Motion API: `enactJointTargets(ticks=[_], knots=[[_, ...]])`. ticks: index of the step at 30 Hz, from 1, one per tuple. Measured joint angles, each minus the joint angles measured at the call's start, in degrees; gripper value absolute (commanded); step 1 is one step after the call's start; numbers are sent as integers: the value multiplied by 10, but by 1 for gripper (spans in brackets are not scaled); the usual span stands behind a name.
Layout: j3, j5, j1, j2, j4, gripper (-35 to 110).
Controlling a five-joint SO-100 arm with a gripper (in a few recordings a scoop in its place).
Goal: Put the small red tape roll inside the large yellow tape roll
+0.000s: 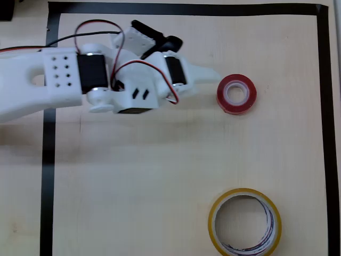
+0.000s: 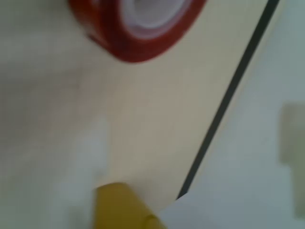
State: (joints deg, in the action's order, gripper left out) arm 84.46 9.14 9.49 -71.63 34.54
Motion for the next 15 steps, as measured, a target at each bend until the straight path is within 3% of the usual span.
enactJointTargets(ticks=[15], knots=[[-230, 0, 3, 163, 29, 18]])
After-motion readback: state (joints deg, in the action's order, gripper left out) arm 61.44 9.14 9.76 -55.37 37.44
